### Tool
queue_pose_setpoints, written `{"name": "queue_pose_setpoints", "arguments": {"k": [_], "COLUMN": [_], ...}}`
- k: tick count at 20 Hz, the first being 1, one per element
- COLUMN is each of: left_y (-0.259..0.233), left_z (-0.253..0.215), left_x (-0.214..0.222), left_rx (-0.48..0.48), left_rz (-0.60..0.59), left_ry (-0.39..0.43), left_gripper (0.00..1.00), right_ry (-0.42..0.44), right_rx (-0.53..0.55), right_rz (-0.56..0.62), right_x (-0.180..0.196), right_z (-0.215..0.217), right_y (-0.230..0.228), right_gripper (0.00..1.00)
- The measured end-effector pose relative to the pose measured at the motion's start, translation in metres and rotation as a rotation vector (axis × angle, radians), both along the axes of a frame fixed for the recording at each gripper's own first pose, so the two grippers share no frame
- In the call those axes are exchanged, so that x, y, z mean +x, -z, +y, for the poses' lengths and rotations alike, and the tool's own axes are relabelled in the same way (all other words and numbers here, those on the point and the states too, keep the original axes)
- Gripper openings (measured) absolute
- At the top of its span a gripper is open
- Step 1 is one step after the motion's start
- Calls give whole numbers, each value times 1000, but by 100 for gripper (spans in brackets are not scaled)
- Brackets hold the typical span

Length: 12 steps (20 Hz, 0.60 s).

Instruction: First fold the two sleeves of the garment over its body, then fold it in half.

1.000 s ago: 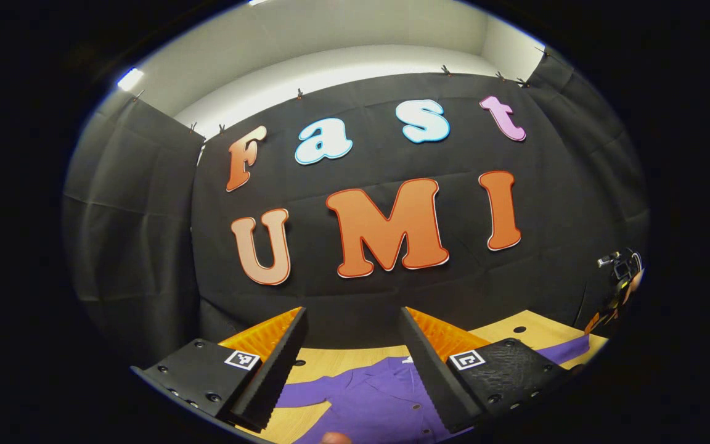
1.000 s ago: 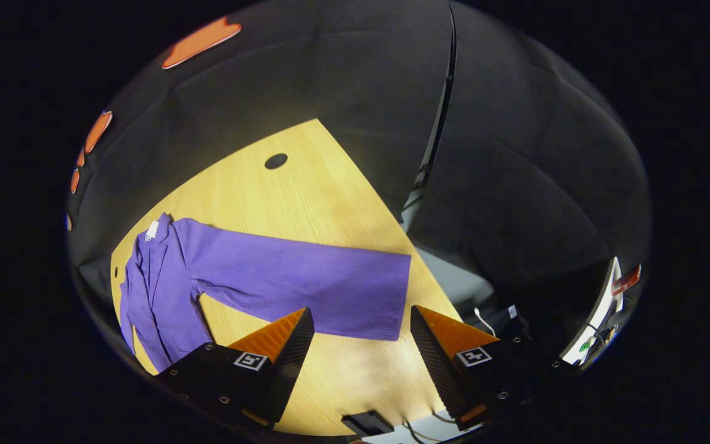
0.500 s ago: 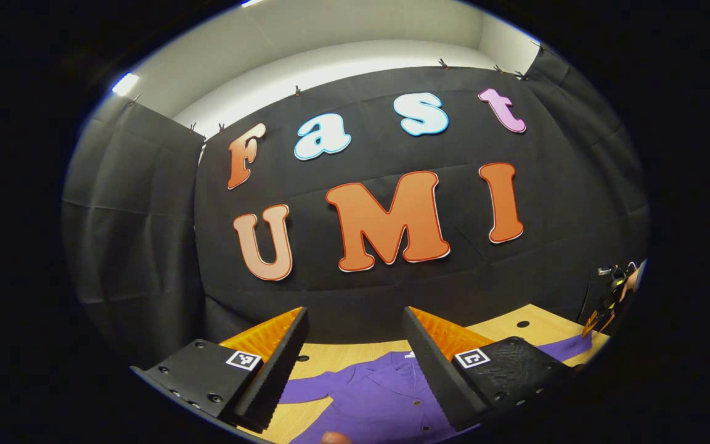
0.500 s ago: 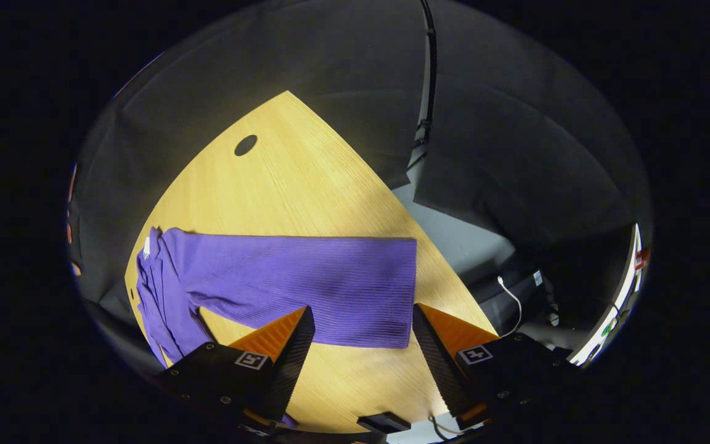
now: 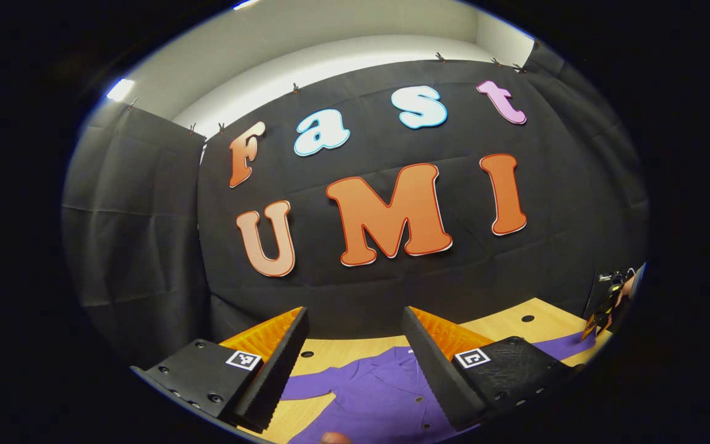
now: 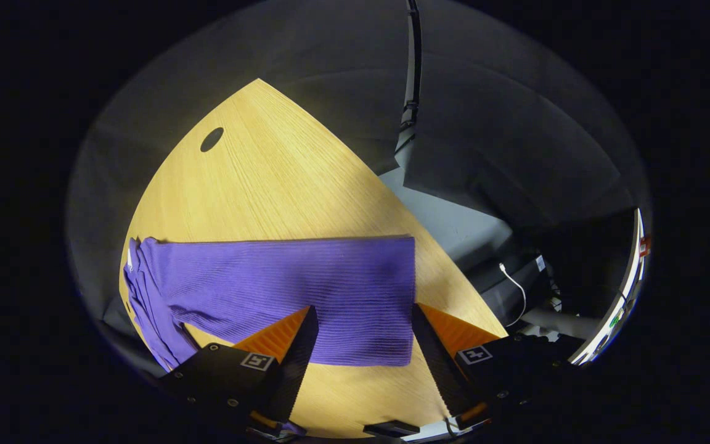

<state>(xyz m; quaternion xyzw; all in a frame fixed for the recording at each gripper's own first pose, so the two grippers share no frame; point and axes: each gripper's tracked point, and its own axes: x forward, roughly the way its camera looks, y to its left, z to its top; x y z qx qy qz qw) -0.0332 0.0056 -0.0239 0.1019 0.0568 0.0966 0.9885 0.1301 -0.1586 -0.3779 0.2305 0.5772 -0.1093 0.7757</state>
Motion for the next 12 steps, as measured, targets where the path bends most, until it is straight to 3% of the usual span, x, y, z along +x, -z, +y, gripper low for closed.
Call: {"name": "queue_pose_setpoints", "arguments": {"k": [4,5,6,8,9,11,12], "left_y": [-1,2,4,5,5,7,8], "left_z": [-2,-2,-4,-7,-8,-9,-9], "left_x": [-3,-3,-3,-3,-5,-8,-9], "left_rx": [9,6,4,6,8,8,9], "left_rz": [3,9,15,18,19,21,24], "left_ry": [-9,-11,-12,-11,-11,-3,2], "left_gripper": [100,100,98,100,100,100,100], "right_ry": [3,-2,-3,-2,-8,6,18], "right_rx": [-44,-75,-105,-117,-111,-73,-30], "right_rz": [4,14,23,0,-17,-32,-40], "right_x": [0,-2,-6,-2,1,2,3], "right_z": [-8,-13,-21,-21,-20,-13,-10], "right_y": [3,6,6,7,7,5,4], "right_gripper": [85,88,63,52,27,9,6]}}
